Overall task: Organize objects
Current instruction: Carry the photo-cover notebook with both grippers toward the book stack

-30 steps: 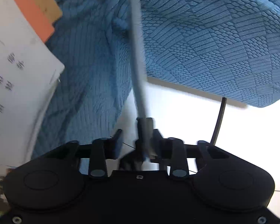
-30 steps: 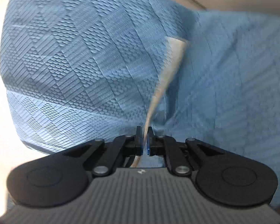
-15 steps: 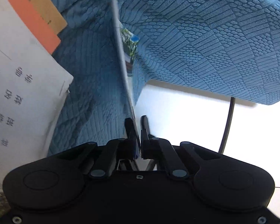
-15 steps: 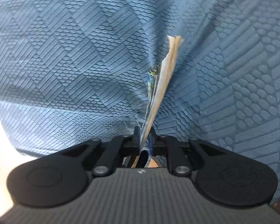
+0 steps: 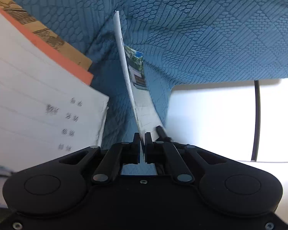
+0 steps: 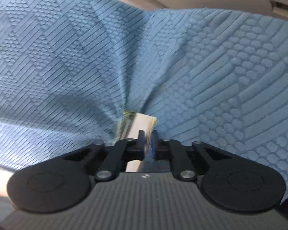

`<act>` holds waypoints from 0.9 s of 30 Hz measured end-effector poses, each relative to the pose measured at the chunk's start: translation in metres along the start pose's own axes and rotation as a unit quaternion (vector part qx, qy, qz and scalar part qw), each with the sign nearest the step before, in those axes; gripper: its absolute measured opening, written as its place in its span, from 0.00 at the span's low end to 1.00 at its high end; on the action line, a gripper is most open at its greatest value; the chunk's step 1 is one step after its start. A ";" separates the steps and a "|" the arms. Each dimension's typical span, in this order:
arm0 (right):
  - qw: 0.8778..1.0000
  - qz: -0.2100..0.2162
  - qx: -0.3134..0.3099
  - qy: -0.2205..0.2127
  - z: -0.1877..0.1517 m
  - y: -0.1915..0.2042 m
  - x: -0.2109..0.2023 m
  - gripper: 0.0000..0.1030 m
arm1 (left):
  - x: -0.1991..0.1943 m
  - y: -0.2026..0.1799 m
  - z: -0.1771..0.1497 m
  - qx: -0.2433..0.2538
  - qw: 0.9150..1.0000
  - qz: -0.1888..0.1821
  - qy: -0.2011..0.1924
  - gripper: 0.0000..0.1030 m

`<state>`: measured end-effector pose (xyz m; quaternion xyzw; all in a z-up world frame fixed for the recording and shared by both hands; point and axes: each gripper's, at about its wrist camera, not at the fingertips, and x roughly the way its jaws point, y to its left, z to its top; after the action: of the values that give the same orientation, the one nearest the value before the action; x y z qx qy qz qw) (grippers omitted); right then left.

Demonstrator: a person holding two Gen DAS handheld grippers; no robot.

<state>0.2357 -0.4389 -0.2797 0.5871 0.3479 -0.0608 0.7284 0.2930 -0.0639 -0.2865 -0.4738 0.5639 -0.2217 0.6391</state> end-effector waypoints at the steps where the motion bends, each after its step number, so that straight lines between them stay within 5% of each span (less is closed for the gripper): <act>1: 1.000 -0.002 -0.016 0.003 -0.002 0.003 -0.002 0.05 | -0.005 -0.001 -0.002 0.004 1.000 0.000 -0.002 0.03; 11: 0.995 0.027 -0.100 0.008 -0.040 0.051 -0.044 0.05 | -0.067 -0.035 -0.008 0.039 0.999 0.022 -0.030 0.04; 27: 0.991 0.036 -0.128 -0.007 -0.105 0.127 -0.105 0.05 | -0.169 -0.086 -0.014 0.129 0.990 0.050 -0.024 0.05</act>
<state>0.1742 -0.3394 -0.1226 0.5006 0.3260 0.0065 0.8019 0.2563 0.0305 -0.1256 -0.3637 0.5387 -0.2486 0.7181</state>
